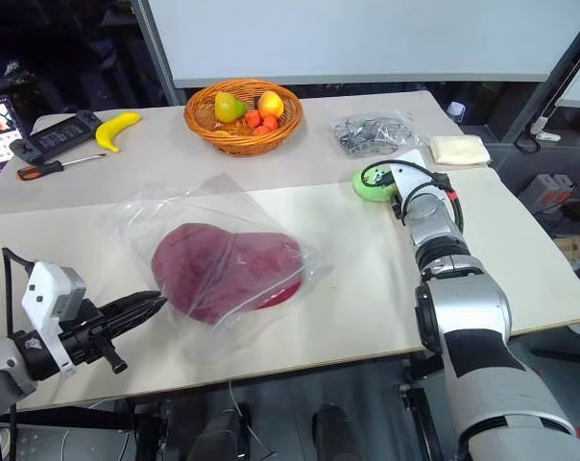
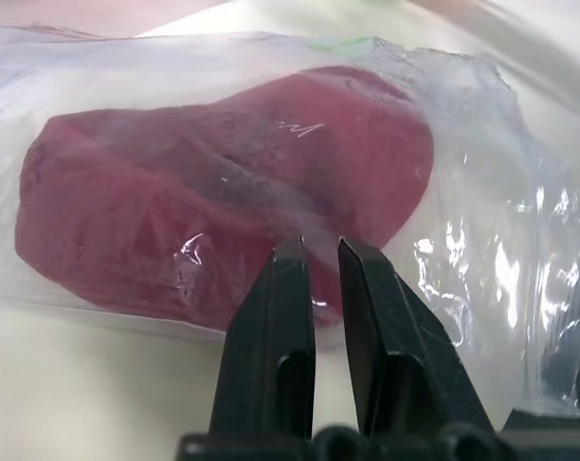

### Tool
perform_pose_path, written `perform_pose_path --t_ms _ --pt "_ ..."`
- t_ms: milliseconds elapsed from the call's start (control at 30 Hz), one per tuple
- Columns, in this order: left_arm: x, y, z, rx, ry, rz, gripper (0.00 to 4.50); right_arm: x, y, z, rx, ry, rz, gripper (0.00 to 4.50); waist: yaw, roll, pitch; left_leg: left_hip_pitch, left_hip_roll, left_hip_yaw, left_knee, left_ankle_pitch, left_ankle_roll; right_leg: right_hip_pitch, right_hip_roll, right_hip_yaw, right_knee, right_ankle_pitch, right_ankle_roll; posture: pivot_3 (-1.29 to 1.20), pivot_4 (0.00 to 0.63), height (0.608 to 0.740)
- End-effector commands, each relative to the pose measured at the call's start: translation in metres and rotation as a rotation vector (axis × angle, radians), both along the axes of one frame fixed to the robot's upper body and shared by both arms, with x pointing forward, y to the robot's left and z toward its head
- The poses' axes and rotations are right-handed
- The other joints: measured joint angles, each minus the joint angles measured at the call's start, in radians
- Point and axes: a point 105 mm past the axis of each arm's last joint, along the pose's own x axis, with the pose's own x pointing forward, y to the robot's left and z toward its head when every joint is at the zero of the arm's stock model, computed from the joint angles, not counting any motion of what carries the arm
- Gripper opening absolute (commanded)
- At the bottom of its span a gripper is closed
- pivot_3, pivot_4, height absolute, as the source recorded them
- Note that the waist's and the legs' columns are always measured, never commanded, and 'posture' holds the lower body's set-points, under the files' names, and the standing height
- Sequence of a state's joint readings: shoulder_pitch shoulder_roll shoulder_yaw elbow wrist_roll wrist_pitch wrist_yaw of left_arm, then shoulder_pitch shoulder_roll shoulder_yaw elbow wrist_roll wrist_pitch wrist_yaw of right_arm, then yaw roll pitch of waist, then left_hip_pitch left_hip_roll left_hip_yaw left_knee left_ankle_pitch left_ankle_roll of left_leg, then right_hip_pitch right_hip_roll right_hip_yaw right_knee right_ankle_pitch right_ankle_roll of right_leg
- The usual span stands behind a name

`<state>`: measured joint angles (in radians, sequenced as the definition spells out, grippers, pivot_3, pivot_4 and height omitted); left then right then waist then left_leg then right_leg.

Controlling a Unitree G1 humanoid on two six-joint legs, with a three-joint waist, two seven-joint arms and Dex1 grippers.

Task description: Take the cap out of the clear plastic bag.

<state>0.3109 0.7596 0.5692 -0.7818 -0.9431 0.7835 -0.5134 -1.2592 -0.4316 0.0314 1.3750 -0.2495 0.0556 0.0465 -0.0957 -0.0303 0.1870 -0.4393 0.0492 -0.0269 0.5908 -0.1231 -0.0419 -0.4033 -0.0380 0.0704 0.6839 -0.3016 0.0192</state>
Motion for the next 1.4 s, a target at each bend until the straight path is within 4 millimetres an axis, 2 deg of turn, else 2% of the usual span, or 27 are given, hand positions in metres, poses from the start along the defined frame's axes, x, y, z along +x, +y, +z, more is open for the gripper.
perform_pose_path --t_ms 33,167,233,300,367,433,500,567,700,767,900,1067,1167,1333,1367,1400 --pt "0.000 0.012 -0.003 -0.074 -0.001 0.112 0.58 0.005 0.028 0.053 0.211 -0.036 0.240 4.45 -0.001 0.000 0.000 0.000 0.000 0.000 0.000 0.000 0.000 0.000 0.000 0.000 0.000 0.000 0.000 0.00 0.150 0.740" --pt "-0.010 0.009 -0.005 -0.128 0.012 0.146 0.58 -0.017 0.054 0.082 0.407 0.009 0.618 4.45 0.005 0.000 0.000 0.000 0.000 0.000 0.000 0.000 0.000 0.001 0.000 0.000 0.000 0.000 0.000 0.00 0.150 0.740" --pt "-0.013 0.009 -0.006 -0.145 0.021 0.160 0.58 -0.044 0.067 0.093 0.473 0.040 0.821 4.45 0.019 0.000 0.000 0.000 0.000 0.000 0.000 0.000 0.000 0.000 0.000 -0.001 0.000 0.000 0.000 0.00 0.150 0.740" --pt "-0.014 0.009 -0.008 -0.150 0.033 0.167 0.58 -0.074 0.080 0.096 0.508 0.093 0.983 4.45 0.038 0.000 0.000 0.000 0.001 -0.001 0.000 -0.001 0.001 0.001 0.000 -0.002 -0.001 0.000 0.000 0.00 0.150 0.740" --pt "-0.015 0.008 -0.010 -0.179 0.055 0.164 0.58 -0.117 0.094 0.084 0.543 0.210 1.189 4.45 0.051 0.000 0.000 0.000 0.000 -0.001 0.001 -0.001 0.001 0.001 0.000 -0.002 -0.001 0.000 0.000 0.00 0.150 0.740" --pt "-0.015 0.006 -0.014 -0.229 0.091 0.153 0.58 -0.157 0.104 0.062 0.509 0.355 1.345 4.45 0.059 0.000 0.000 0.000 0.001 -0.001 0.002 -0.001 0.001 0.002 -0.001 -0.002 -0.001 0.000 0.001 0.00 0.150 0.740" --pt "-0.012 0.006 -0.017 -0.339 0.128 0.168 0.58 -0.186 0.110 0.044 0.470 0.462 1.442 4.45 0.063 0.000 0.000 0.000 0.000 -0.001 0.002 -0.001 0.001 0.002 -0.001 -0.002 -0.001 0.000 0.001 0.00 0.150 0.740" --pt "-0.004 0.008 -0.020 -0.507 0.179 0.212 0.58 -0.204 0.116 0.035 0.467 0.515 1.494 4.45 0.061 0.001 -0.001 0.000 0.000 -0.001 0.003 -0.001 0.001 0.002 -0.001 -0.002 -0.001 0.000 0.001 0.00 0.150 0.740" --pt "0.025 0.007 -0.022 -0.891 0.271 0.331 0.58 -0.209 0.124 0.030 0.462 0.502 1.487 4.45 0.054 0.000 -0.001 0.005 0.002 -0.001 0.006 -0.001 0.001 0.008 0.001 -0.001 -0.001 -0.001 0.001 0.00 0.150 0.740" --pt "0.036 0.009 -0.031 -0.982 0.340 0.405 0.58 -0.209 0.126 0.028 0.450 0.490 1.464 4.45 0.056 -0.005 -0.002 0.011 0.002 -0.001 0.008 -0.001 0.001 0.016 0.001 -0.002 -0.001 -0.001 0.003 0.00 0.150 0.740" --pt "0.052 0.003 -0.054 -1.029 0.489 0.487 0.58 -0.206 0.127 0.031 0.465 0.446 1.427 4.45 0.062 -0.006 -0.003 0.011 0.001 -0.001 0.010 -0.001 0.001 0.017 0.001 -0.001 -0.002 0.000 0.004 0.00 0.150 0.740" --pt "0.069 -0.013 -0.056 -0.993 0.557 0.457 0.58 -0.204 0.127 0.032 0.464 0.427 1.388 4.45 0.074 -0.006 -0.003 0.009 0.000 -0.001 0.010 -0.001 0.001 0.016 0.001 -0.001 -0.003 0.000 0.005 0.00 0.150 0.740" --pt "0.074 -0.024 -0.051 -0.947 0.546 0.403 1.24 -0.200 0.125 0.028 0.456 0.419 1.348 4.50 0.082 -0.006 -0.003 0.010 0.000 -0.001 0.010 -0.001 0.001 0.016 0.001 -0.001 -0.003 0.000 0.005 0.00 0.150 0.740" --pt "0.071 -0.033 -0.043 -0.906 0.535 0.330 3.03 -0.197 0.125 0.024 0.454 0.410 1.318 4.50 0.084 -0.006 -0.004 0.009 0.000 -0.001 0.010 -0.001 0.001 0.016 0.001 -0.001 -0.004 0.001 0.005 0.00 0.150 0.740" --pt "0.071 -0.033 -0.042 -0.909 0.535 0.323 3.16 -0.196 0.126 0.023 0.452 0.408 1.315 4.50 0.084 -0.006 -0.004 0.009 0.000 -0.001 0.009 -0.001 0.001 0.016 0.001 -0.001 -0.004 0.001 0.005 0.00 0.150 0.740" --pt "0.073 -0.035 -0.042 -0.923 0.542 0.318 3.68 -0.196 0.126 0.023 0.456 0.406 1.314 4.50 0.084 -0.006 -0.003 0.009 0.000 -0.001 0.009 -0.001 0.001 0.016 0.001 -0.001 -0.004 0.001 0.005 0.00 0.150 0.740"
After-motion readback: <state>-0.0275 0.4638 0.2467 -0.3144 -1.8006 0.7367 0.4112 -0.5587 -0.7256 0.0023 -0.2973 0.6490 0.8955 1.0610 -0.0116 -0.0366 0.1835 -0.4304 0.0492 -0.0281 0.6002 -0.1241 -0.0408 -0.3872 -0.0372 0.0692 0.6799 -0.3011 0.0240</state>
